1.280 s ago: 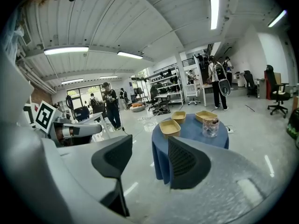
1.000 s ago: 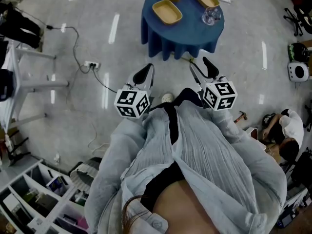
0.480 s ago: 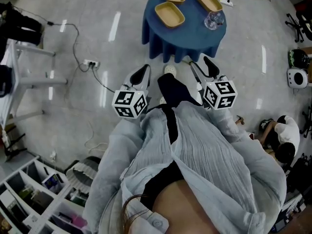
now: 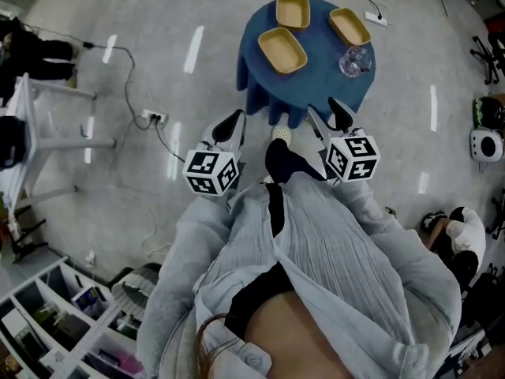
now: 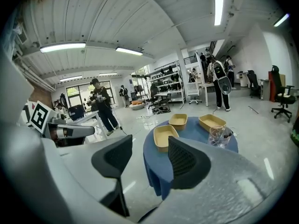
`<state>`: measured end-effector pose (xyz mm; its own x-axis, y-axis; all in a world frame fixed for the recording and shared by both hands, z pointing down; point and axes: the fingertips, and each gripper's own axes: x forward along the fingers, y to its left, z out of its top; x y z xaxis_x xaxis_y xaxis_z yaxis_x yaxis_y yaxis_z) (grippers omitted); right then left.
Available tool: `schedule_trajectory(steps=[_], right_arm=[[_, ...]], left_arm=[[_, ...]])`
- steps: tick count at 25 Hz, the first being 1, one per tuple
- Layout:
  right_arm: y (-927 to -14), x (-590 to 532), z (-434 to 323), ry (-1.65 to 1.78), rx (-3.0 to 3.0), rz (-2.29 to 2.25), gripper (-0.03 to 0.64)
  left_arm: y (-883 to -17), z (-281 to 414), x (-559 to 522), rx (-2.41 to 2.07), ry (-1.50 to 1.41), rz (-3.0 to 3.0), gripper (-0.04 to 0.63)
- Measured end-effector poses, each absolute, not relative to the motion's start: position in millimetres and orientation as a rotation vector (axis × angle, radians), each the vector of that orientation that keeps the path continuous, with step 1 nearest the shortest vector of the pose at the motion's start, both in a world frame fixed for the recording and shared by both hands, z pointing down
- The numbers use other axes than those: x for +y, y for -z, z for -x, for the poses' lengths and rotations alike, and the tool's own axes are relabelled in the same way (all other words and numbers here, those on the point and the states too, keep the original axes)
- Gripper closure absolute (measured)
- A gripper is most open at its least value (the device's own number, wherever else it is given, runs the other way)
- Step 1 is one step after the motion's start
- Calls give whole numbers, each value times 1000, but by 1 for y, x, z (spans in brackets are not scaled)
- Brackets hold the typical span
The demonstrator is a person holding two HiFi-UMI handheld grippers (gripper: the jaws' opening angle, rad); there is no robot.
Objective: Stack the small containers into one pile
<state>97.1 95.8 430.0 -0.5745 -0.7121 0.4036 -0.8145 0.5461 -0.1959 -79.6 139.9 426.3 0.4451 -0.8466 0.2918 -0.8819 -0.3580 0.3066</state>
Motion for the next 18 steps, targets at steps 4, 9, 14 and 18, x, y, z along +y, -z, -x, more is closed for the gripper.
schedule_trajectory(steps=[4,9,14,18], right_arm=[[-431,66,-97,-529,-2490,-1265,382],[-433,27,-104,-511,-2457,-1268,380],[-435,-5,-102,-517,-2447,-1263,380],[-440,-24,-97,-531,-2448,-1228,380]], left_arm=[[-424,83,109,-1456,-122,-2282,582],[-423,82,77,-1457,-133,-2268,583],[-423,88,54,-1483,-136,-2241,583],[-427,92,37,-1493,-148,-2221,582]])
